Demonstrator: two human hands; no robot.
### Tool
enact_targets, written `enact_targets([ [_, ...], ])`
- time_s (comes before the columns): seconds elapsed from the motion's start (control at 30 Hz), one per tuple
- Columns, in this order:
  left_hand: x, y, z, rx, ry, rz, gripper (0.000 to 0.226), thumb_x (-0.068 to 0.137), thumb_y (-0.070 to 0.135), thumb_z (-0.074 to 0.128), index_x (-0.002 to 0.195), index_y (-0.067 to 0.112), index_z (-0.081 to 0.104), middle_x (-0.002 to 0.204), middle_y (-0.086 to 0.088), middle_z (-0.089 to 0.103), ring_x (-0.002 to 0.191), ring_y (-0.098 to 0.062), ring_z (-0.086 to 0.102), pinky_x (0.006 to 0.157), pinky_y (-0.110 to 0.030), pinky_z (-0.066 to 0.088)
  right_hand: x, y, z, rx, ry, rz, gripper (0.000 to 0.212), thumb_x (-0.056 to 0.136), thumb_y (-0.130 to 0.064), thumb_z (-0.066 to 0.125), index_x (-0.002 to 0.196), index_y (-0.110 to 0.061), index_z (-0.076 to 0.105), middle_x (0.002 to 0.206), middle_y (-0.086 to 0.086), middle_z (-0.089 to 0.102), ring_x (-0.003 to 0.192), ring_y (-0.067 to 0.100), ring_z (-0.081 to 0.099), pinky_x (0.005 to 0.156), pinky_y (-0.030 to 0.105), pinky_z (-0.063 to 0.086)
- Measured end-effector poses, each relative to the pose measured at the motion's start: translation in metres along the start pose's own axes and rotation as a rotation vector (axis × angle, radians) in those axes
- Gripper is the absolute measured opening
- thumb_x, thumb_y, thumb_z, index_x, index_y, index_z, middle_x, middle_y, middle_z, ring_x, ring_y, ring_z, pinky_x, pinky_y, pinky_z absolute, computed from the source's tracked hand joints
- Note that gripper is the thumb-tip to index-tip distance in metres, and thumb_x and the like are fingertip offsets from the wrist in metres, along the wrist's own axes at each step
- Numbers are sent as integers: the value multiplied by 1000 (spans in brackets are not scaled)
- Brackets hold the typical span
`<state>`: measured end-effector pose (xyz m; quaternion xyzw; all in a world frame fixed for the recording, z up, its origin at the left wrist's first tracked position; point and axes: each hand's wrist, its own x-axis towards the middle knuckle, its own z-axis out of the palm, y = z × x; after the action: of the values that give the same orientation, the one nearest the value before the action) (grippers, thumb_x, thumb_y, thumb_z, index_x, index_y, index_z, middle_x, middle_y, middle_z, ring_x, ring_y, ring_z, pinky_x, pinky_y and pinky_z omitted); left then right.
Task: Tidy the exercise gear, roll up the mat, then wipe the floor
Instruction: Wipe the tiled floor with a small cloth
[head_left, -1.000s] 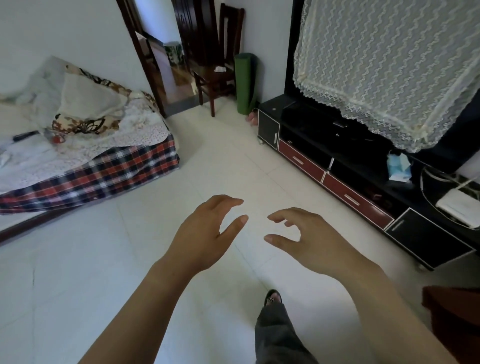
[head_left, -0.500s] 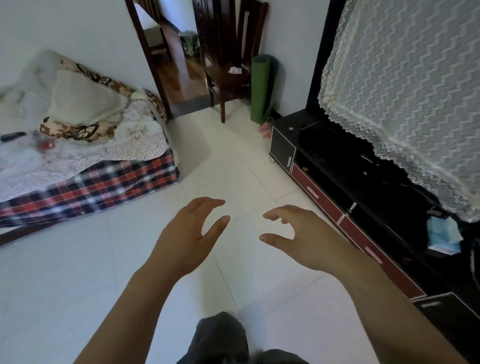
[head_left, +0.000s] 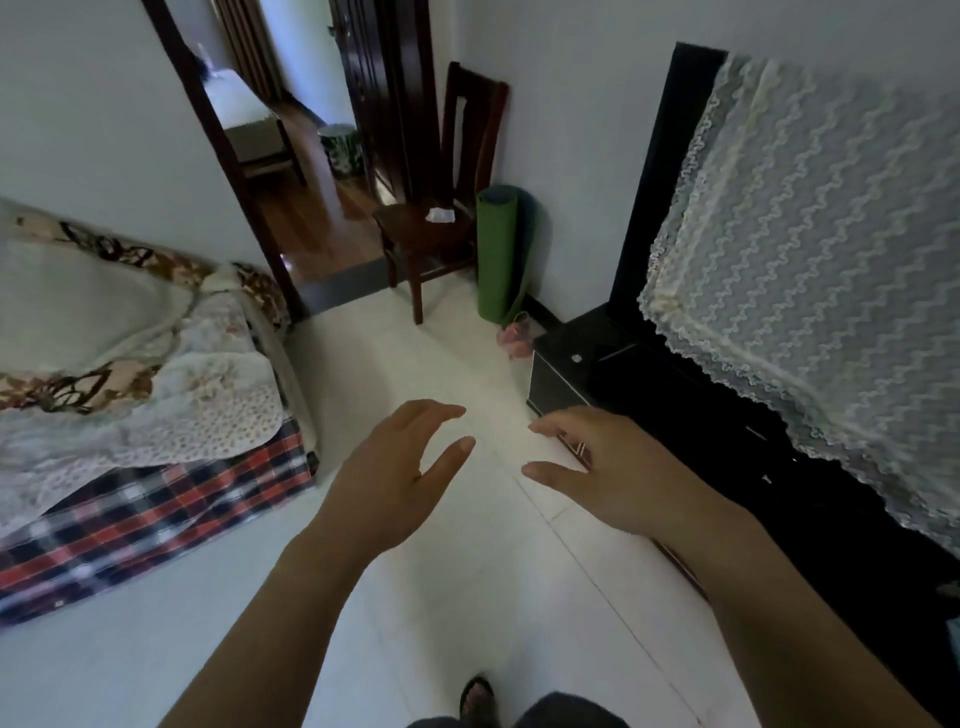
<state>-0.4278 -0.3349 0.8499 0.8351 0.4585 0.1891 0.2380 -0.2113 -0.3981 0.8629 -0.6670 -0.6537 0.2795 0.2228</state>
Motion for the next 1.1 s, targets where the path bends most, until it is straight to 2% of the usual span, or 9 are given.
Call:
enact_targets([
  [0.1,66,-16,-9,10,-10,20,59,88,67,29,130,30,48,134,11,48,120,-9,47,101,-30,41,58,14,-16,17,26,26,43,81,-52,61,121,-35,53,114,-20,53,105,-2,48,91,23,44],
  [0.23,147,-44,-10,48,-53,14,55,89,64,30,131,33,46,135,11,46,123,-8,44,103,-29,38,134,36,-27,52,-18,49,43,82,-49,61,122,-34,52,114,-20,52,105,-2,47,85,17,38],
  [0.4,268,-81,-6,65,-39,-16,58,87,67,28,130,33,46,135,10,46,121,-8,45,101,-28,39,254,71,-50,97,-41,57,44,84,-47,62,124,-33,51,117,-18,49,111,2,46,95,23,40],
  [0.53,378,-99,-6,82,-19,-52,60,84,67,25,130,34,46,134,10,47,121,-9,46,100,-28,39,363,99,-90,83,-63,12,47,85,-45,61,127,-30,49,124,-14,50,113,1,44,98,22,36],
  [0.63,449,-106,-12,66,0,-92,60,83,65,26,130,34,45,134,10,47,121,-7,45,100,-27,38,442,111,-122,71,-83,-5,47,85,-45,61,128,-29,50,125,-12,51,114,3,45,103,27,37],
  [0.8,537,-136,-22,76,17,-173,63,80,66,25,130,33,45,134,10,47,120,-7,45,102,-29,40,560,120,-147,68,-155,-37,49,83,-50,61,127,-31,51,121,-15,53,111,4,50,101,35,43],
  [0.97,612,-189,-32,71,21,-238,60,82,64,28,130,32,46,133,10,47,121,-7,46,102,-28,39,664,127,-148,27,-242,-53,47,83,-52,60,125,-33,50,117,-17,51,112,2,50,100,33,44],
  [1.1,684,-239,-41,74,-8,-263,52,87,56,33,132,32,44,136,10,46,120,-7,46,100,-24,38,758,127,-142,-63,-297,-72,50,84,-53,58,127,-32,48,120,-16,50,104,0,47,93,24,41],
])
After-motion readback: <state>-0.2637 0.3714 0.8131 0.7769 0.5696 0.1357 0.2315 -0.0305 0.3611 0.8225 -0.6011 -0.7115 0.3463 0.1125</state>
